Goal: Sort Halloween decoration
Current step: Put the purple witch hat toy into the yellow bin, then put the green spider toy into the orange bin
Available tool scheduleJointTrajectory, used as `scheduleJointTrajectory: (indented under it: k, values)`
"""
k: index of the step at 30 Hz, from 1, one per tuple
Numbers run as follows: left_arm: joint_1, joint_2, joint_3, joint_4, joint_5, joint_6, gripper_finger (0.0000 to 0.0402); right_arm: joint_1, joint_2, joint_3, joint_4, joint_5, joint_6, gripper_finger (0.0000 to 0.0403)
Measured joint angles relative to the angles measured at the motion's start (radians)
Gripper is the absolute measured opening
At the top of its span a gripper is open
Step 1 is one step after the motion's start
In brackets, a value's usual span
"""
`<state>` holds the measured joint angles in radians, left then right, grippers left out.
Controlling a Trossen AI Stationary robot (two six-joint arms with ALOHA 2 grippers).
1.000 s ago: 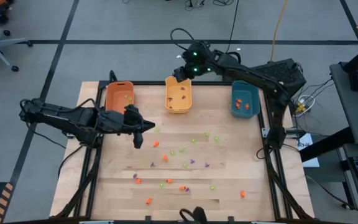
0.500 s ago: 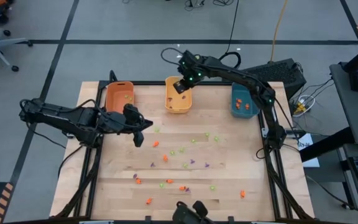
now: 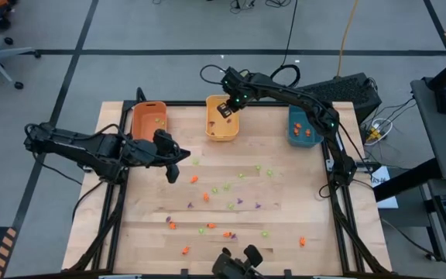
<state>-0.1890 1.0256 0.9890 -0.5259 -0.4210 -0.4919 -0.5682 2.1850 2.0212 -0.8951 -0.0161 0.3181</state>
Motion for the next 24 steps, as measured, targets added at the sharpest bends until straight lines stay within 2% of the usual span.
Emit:
scheduleJointTrajectory:
  k: [6, 14, 19, 24]
  values:
    - [0.000, 0.000, 0.000, 0.000, 0.000, 0.000, 0.0013, 0.000, 0.010, -0.001, -0.005, -0.011, 0.029, 0.0035]
    - [0.000, 0.000, 0.000, 0.000, 0.001, -0.009, 0.0013, 0.000, -0.006, -0.001, -0.014, -0.013, 0.057, 0.0090]
    - [0.000, 0.000, 0.000, -0.004, 0.001, -0.109, 0.0013, 0.013, -0.098, -0.001, -0.044, -0.042, 0.061, 0.0117]
    - [0.000, 0.000, 0.000, -0.113, 0.000, -0.277, 0.0013, 0.083, -0.250, -0.001, -0.086, -0.092, 0.067, 0.0125]
